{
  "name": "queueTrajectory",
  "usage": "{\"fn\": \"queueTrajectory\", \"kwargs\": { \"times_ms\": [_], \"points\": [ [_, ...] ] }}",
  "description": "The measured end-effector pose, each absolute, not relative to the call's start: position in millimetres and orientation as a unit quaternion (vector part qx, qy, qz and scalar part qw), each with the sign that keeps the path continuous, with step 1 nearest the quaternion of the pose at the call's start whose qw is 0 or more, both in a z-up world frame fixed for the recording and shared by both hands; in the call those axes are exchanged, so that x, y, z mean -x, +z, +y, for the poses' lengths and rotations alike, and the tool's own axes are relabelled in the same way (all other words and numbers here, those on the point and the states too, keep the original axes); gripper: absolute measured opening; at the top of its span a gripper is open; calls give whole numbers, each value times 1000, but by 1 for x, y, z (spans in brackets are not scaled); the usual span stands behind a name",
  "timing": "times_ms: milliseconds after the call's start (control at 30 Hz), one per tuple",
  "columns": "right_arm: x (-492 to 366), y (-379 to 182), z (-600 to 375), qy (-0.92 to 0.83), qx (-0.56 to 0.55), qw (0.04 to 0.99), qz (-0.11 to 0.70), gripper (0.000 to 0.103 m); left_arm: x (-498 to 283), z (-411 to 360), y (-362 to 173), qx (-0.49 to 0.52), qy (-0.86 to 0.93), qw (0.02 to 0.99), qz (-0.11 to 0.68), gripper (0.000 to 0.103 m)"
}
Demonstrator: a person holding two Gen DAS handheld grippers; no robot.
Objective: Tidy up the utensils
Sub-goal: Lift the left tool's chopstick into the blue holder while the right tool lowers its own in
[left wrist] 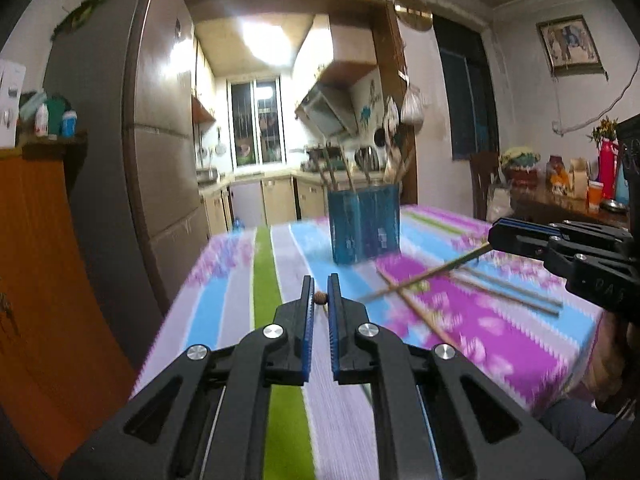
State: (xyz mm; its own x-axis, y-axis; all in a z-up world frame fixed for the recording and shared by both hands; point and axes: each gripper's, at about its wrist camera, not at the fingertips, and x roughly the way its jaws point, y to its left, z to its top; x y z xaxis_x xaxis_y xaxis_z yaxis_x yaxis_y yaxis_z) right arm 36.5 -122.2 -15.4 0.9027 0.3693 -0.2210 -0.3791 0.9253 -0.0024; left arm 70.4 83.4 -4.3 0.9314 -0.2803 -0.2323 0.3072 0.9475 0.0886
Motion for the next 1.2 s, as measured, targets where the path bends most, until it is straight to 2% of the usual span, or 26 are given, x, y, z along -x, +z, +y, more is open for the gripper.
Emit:
{"fn": "queueTrajectory", "kwargs": {
  "times_ms": [233,700,1200],
  "points": [
    [-81,24,-126,217,42,970,102,7,-102,77,31,-59,-152,983,90,5],
    [-156,77,-135,245,30,960,128,7,-148,71,73,-38,-157,982,99,5],
    [-160,131,-166,223,42,969,97,7,-154,47,125,-51,-181,972,141,5]
  ]
}}
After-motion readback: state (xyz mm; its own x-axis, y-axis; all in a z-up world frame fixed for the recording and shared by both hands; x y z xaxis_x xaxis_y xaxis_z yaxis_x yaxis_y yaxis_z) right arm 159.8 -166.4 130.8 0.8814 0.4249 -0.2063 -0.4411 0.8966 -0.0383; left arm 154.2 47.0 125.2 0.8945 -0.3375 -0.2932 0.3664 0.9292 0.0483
